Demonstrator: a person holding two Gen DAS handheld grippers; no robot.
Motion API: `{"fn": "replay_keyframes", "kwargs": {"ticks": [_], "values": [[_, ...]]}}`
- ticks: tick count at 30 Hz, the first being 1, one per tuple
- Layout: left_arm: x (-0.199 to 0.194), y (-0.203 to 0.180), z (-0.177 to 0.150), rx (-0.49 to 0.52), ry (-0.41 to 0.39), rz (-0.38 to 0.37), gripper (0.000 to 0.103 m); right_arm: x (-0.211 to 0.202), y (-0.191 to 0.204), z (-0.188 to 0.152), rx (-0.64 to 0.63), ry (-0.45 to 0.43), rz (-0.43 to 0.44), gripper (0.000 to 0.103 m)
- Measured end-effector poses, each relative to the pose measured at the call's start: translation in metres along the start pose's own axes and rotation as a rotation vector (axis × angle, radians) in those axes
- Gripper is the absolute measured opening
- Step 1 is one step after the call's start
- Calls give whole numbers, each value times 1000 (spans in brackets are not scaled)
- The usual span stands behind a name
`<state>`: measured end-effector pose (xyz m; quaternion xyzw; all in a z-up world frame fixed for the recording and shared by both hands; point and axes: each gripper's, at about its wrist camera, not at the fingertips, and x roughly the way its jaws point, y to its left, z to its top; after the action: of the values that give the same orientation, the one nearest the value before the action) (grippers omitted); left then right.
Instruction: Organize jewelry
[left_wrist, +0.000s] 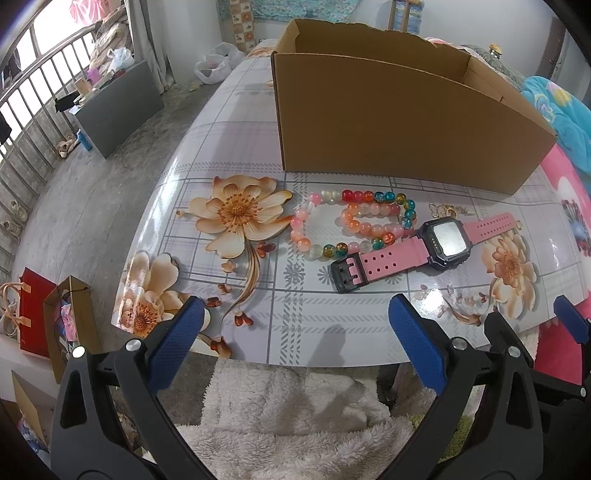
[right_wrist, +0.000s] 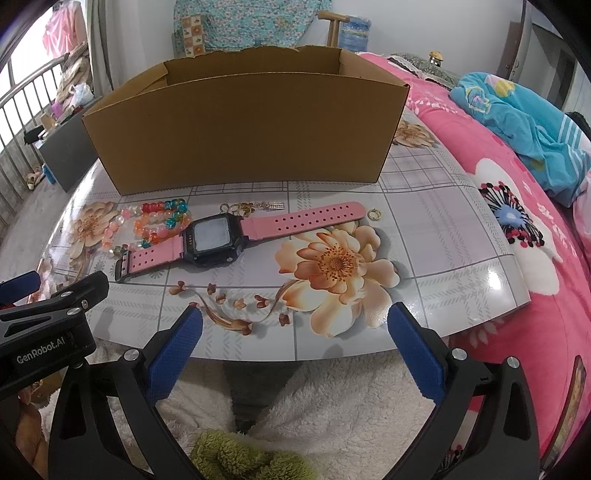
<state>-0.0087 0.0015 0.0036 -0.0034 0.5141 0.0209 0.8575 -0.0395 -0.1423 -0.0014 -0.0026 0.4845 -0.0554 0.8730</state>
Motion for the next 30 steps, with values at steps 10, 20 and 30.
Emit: {"fn": "replay_keyframes", "kwargs": {"ticks": [10, 20, 30], "values": [[4, 2, 1, -3, 10, 3, 96, 0, 0, 1, -10, -2, -4, 98], [11, 32, 10, 36, -38, -127, 96, -9, -5, 13, -66, -99, 142, 98], [6, 71, 15, 75, -205, -308, 96, 1, 32, 37, -593, -164, 278, 91]]}}
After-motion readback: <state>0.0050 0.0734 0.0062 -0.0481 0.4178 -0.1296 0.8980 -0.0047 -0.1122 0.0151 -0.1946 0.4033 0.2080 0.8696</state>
